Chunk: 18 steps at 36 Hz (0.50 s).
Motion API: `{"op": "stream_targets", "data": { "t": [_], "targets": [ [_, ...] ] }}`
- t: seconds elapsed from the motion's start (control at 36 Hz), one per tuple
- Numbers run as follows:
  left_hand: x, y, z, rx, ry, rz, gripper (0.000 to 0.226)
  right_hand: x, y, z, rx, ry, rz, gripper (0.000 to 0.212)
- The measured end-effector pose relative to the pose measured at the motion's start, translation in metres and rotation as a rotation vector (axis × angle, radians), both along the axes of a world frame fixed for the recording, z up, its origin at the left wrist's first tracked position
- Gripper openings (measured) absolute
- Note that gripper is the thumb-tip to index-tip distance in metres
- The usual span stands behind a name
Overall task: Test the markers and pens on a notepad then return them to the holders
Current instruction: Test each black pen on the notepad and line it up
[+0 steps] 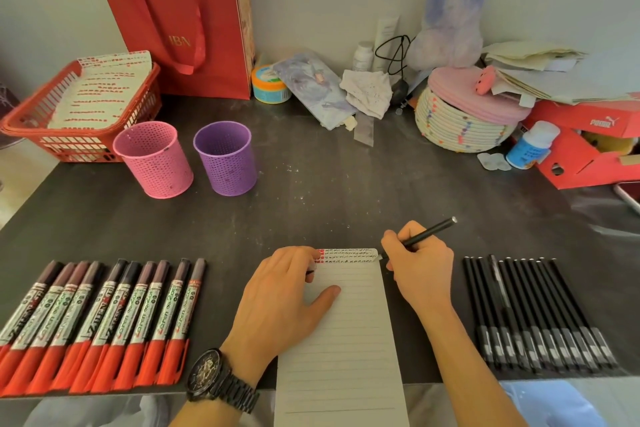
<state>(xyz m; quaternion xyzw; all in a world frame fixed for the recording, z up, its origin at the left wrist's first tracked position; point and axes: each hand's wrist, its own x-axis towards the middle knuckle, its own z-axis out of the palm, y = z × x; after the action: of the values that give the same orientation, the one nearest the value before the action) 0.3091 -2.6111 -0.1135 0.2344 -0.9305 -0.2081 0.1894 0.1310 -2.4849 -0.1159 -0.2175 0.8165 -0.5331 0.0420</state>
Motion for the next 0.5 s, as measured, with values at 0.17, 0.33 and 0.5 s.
{"op": "stream_targets", "data": {
  "t": [0.17,0.33,0.5],
  "targets": [
    [-0.0007,-0.0006,-0.0019,-0.006,-0.005,0.009,0.038,-0.0008,0.0001,-0.0006,0.011,0.006,-0.011,0.033],
    [0.0002,-0.0012,-0.0022,-0.005,-0.020,0.013,0.038,-0.0007,-0.0002,-0.0002,0.017,0.009,-0.014,0.034],
    [-0.0005,-0.0014,-0.0011,0.013,-0.026,-0.007,0.029,-0.0009,-0.0002,0.0002,0.041,0.020,-0.021,0.034]
  ]
}}
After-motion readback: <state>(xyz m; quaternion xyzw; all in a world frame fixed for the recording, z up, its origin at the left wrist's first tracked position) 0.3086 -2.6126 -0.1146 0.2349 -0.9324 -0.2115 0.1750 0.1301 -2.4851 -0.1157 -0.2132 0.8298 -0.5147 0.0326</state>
